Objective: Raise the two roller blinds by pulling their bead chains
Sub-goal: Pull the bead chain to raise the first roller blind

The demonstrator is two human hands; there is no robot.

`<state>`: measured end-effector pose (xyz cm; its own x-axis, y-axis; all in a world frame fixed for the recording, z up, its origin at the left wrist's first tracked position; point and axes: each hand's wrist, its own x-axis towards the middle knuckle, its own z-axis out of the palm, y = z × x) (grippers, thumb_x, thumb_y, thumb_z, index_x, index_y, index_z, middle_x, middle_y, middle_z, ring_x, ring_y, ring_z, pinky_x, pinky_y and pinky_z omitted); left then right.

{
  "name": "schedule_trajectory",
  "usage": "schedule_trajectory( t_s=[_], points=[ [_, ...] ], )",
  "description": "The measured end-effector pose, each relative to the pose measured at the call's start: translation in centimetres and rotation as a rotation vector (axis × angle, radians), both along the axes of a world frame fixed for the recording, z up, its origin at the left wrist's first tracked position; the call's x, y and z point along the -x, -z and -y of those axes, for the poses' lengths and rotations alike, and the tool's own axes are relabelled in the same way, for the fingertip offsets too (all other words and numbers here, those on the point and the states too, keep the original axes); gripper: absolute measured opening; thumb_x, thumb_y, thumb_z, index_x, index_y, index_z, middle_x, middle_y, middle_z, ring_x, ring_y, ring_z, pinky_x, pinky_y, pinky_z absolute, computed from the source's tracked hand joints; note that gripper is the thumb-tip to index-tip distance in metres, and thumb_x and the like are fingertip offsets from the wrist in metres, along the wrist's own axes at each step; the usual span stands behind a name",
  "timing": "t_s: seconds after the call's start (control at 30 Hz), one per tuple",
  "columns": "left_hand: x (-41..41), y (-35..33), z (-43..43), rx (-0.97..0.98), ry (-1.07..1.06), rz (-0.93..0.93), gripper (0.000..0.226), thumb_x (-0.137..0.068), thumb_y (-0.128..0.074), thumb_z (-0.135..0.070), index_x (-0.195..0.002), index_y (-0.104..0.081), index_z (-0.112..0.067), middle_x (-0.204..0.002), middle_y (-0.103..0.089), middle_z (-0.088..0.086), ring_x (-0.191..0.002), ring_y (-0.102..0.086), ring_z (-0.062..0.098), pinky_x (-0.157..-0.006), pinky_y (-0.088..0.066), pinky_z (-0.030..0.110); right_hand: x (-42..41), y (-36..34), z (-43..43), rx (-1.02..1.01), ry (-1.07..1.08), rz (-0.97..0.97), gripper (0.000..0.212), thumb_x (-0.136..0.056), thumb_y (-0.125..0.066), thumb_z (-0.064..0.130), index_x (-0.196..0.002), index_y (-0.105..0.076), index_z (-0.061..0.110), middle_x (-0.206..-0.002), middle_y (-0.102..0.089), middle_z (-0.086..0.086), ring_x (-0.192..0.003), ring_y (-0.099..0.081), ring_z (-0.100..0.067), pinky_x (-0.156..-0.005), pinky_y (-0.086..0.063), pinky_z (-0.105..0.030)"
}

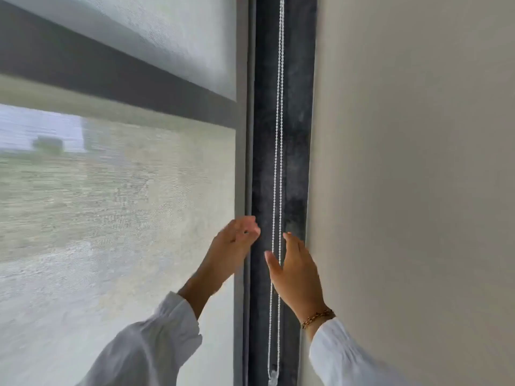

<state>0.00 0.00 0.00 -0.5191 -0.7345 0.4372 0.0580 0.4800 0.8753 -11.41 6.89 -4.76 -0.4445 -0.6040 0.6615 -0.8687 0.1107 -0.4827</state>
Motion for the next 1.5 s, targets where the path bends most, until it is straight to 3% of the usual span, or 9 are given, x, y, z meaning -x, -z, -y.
schedule_trajectory(
  t_s=[0.2, 0.4, 0.53, 0.6, 0.77, 1.0, 1.2, 1.37, 1.5],
  points=[
    [6.0, -2.5, 4.1, -0.263, 0.118, -0.202, 0.019, -0.091, -0.051, -0.025, -0.106, -0.06, -0.02, -0.113, -0.064, 0.003, -0.106, -0.061, 0.024, -0.097, -0.047, 0.044, 4.7, -1.1, 6.4, 0.23, -0.228, 0.15, 0.051, -0.089, -0.056, 0.029, -0.135, -0.037, 0.018, -0.131, -0.056, -0.003, -0.116, -0.057, -0.019, -0.095, -0.049, -0.029],
    [8.7, -5.2, 6.8, -0.206, 0.0, -0.357, 0.026, -0.094, -0.045, -0.028, -0.108, -0.062, -0.014, -0.11, -0.068, 0.006, -0.103, -0.064, 0.023, -0.093, -0.05, 0.04, 6.1, -3.4, 9.2, 0.58, -0.413, 0.242, 0.036, -0.091, -0.042, 0.046, -0.1, -0.063, 0.019, -0.08, -0.065, 0.004, -0.07, -0.06, -0.009, -0.068, -0.054, -0.03],
    [9.3, -7.0, 6.8, -0.143, 0.051, -0.41, 0.027, -0.092, -0.046, -0.03, -0.1, -0.066, -0.015, -0.096, -0.073, 0.002, -0.09, -0.069, 0.018, -0.076, -0.055, 0.028, 5.9, -4.2, 9.5, 0.69, -0.535, 0.317, 0.013, -0.089, -0.047, 0.041, -0.094, -0.059, 0.041, -0.076, -0.067, 0.005, -0.062, -0.064, -0.013, -0.054, -0.057, -0.039],
    [9.4, -8.0, 6.2, -0.088, 0.101, -0.437, 0.028, -0.088, -0.048, -0.032, -0.095, -0.068, -0.014, -0.092, -0.074, 0.003, -0.086, -0.069, 0.019, -0.074, -0.057, 0.027, 5.9, -4.6, 9.5, 0.739, -0.554, 0.284, 0.015, -0.088, -0.049, 0.034, -0.096, -0.061, 0.038, -0.074, -0.067, 0.002, -0.06, -0.065, -0.011, -0.049, -0.056, -0.036],
    [9.8, -9.5, 4.5, 0.127, 0.052, -0.433, 0.025, -0.073, -0.057, -0.034, -0.09, -0.069, -0.019, -0.085, -0.074, -0.002, -0.079, -0.068, 0.013, -0.071, -0.056, 0.024, 5.7, -4.9, 9.7, 0.804, -0.56, 0.206, 0.025, -0.089, -0.051, 0.028, -0.095, -0.069, 0.012, -0.08, -0.063, 0.005, -0.067, -0.064, -0.015, -0.06, -0.055, -0.028],
    [9.3, -9.6, 3.0, 0.201, -0.139, -0.414, 0.026, -0.091, -0.048, -0.03, -0.082, -0.071, -0.021, -0.079, -0.072, -0.005, -0.074, -0.066, 0.009, -0.068, -0.053, 0.025, 4.8, -5.7, 8.5, 0.93, -0.518, 0.345, 0.032, -0.089, -0.047, 0.032, -0.094, -0.07, 0.011, -0.078, -0.061, -0.001, -0.074, -0.056, 0.002, -0.064, -0.038, 0.0],
    [8.7, -10.1, 0.5, 0.204, -0.145, -0.435, 0.03, -0.09, -0.046, -0.037, -0.079, -0.072, -0.027, -0.081, -0.073, -0.009, -0.083, -0.067, 0.007, -0.075, -0.05, 0.024, 3.6, -4.6, 6.5, 0.969, -0.465, 0.205, 0.048, -0.095, -0.038, 0.038, -0.085, -0.069, 0.002, -0.076, -0.062, 0.006, -0.073, -0.057, -0.003, -0.068, -0.043, -0.001],
    [8.2, -11.0, -2.8, 0.154, -0.046, -0.438, 0.024, -0.091, -0.048, -0.035, -0.081, -0.069, -0.027, -0.087, -0.072, -0.005, -0.085, -0.068, 0.014, -0.083, -0.055, 0.038, 2.5, -3.5, 3.7, 0.967, -0.408, 0.198, 0.036, -0.094, -0.041, 0.028, -0.084, -0.068, 0.006, -0.067, -0.065, 0.0, -0.058, -0.055, -0.009, -0.054, -0.051, -0.028],
    [7.6, -11.3, -6.3, 0.165, -0.036, -0.444, 0.02, -0.093, -0.047, -0.034, -0.086, -0.064, -0.024, -0.087, -0.068, -0.005, -0.076, -0.064, 0.009, -0.068, -0.052, 0.028, 1.1, -3.1, 0.3, 0.972, -0.342, 0.151, 0.036, -0.093, -0.043, 0.027, -0.086, -0.07, 0.003, -0.067, -0.069, -0.008, -0.058, -0.058, -0.01, -0.05, -0.051, -0.028]
  ],
)
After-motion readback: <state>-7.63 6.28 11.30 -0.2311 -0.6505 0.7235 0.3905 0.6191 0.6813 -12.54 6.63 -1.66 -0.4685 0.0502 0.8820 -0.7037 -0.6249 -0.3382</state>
